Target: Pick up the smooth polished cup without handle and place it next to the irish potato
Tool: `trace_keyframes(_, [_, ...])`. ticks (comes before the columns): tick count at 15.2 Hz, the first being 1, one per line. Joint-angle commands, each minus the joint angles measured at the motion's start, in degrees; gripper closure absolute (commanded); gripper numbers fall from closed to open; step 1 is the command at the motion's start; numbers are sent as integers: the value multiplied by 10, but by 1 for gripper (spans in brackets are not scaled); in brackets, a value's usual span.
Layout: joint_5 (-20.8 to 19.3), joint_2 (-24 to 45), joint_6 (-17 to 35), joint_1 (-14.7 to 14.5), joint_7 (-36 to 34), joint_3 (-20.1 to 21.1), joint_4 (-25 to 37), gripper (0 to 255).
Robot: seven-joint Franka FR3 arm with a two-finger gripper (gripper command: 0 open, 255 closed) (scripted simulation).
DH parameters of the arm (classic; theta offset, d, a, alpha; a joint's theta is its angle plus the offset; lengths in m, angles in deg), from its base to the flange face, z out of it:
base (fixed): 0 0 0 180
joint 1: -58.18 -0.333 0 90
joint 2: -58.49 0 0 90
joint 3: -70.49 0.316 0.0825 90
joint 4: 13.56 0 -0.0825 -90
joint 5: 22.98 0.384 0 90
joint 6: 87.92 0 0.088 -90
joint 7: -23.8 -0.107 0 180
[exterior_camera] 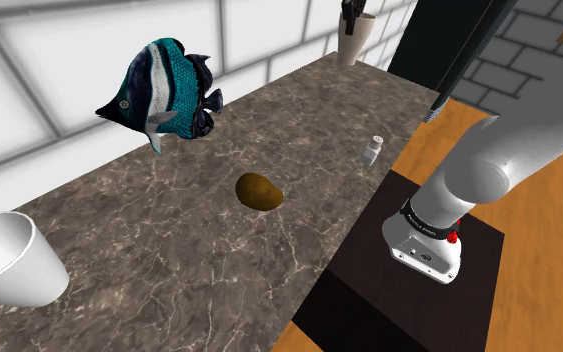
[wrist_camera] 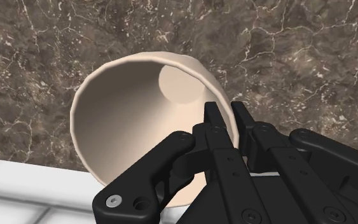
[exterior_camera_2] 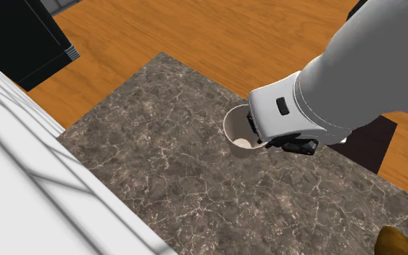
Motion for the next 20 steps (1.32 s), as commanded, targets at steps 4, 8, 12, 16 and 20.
trace_keyframes(4, [11, -32, -16, -27, -71, 47, -29, 255])
trace_keyframes(8, [26, -45, -27, -49, -126, 84, -40, 255])
trace_keyframes(12, [43, -47, -37, -71, -180, 122, -41, 255])
trace_keyframes(16, [61, -40, -47, -93, -235, 159, -32, 255])
trace_keyframes(20, [76, -23, -55, -115, -290, 196, -13, 255])
